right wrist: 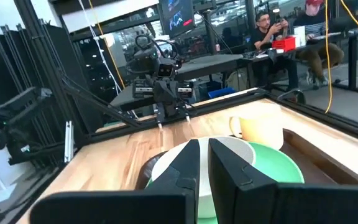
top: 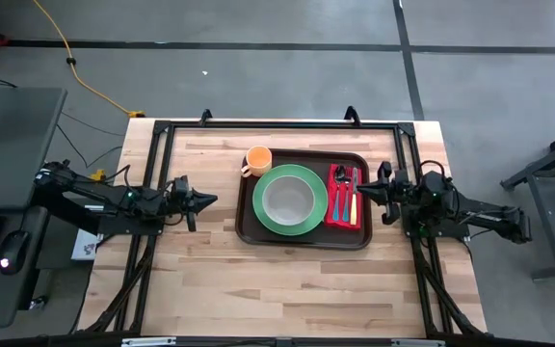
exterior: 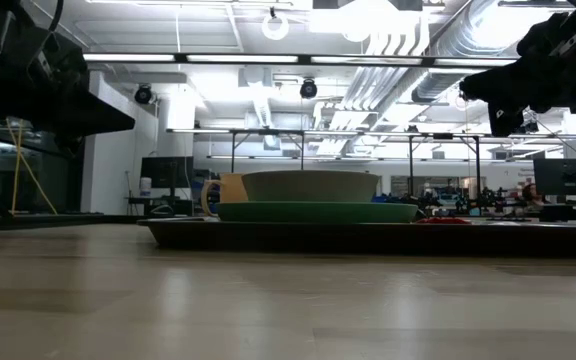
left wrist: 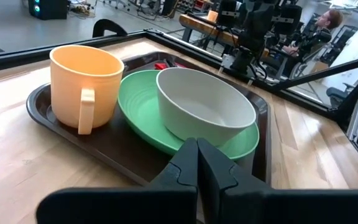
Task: Set up tray
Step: Return to Home Position
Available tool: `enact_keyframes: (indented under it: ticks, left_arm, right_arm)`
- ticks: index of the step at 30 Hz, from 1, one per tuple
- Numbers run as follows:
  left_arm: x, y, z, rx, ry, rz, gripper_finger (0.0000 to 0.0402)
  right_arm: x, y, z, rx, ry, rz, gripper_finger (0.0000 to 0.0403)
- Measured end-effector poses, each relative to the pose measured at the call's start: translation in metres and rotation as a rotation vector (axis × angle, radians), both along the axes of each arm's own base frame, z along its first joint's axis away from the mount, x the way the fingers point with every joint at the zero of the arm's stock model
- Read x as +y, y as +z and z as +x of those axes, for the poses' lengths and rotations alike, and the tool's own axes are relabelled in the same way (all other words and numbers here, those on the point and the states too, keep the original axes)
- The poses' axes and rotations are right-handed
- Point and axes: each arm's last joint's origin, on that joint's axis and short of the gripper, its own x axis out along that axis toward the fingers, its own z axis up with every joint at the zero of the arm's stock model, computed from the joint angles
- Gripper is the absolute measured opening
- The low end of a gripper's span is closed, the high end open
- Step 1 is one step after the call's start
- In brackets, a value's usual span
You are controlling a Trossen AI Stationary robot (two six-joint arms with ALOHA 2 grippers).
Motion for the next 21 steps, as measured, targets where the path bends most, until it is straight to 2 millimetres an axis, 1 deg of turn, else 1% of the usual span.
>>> enact_keyframes:
  ticks: [21]
  left_arm:
    - [-0.0001,-0.0002,0.0,0.002,-0.005,0.002,0.0031]
  right_arm:
    - [0.0,0.0,0.0,0.002,-0.001,-0.014,0.0011]
